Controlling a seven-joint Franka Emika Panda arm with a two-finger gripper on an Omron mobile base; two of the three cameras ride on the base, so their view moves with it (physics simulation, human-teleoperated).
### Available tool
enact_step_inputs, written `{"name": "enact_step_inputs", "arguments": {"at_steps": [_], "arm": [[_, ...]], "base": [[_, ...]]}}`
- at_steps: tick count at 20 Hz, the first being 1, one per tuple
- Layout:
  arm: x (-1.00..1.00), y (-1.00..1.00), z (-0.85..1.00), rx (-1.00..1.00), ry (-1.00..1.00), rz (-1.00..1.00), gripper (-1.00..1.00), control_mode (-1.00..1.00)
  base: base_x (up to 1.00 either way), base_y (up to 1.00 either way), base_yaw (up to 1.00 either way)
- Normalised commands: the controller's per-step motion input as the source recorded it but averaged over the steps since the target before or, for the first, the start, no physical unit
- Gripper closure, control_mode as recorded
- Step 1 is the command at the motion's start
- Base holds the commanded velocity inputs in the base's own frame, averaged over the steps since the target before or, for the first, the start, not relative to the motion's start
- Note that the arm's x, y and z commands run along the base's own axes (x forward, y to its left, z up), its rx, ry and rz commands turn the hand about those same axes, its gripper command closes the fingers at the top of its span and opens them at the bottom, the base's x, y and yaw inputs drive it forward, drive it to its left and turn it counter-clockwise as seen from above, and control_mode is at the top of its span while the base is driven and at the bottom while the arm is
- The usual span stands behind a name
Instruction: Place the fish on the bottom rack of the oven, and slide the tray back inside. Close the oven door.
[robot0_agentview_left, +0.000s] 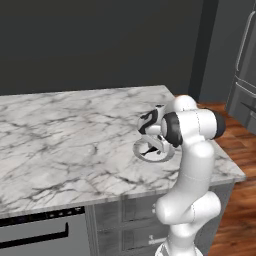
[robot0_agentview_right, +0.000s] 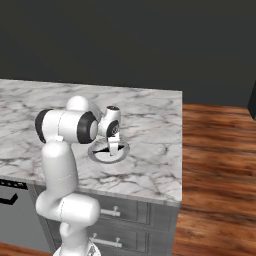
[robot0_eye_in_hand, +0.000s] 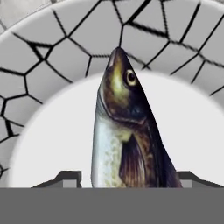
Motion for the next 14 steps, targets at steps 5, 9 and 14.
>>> {"name": "enact_step_inputs", "arguments": {"at_steps": [5, 9, 14], "arm": [[0.00, 0.01, 0.00, 0.00, -0.01, -0.01, 1.00, -1.00], [-0.21, 0.00, 0.43, -0.02, -0.07, 0.02, 1.00, -1.00], [-0.52, 0.00, 0.75, -0.11, -0.21, 0.06, 1.00, -1.00]], "base": [[0.00, 0.00, 0.00], [0.00, 0.00, 0.00], [0.00, 0.00, 0.00]]}}
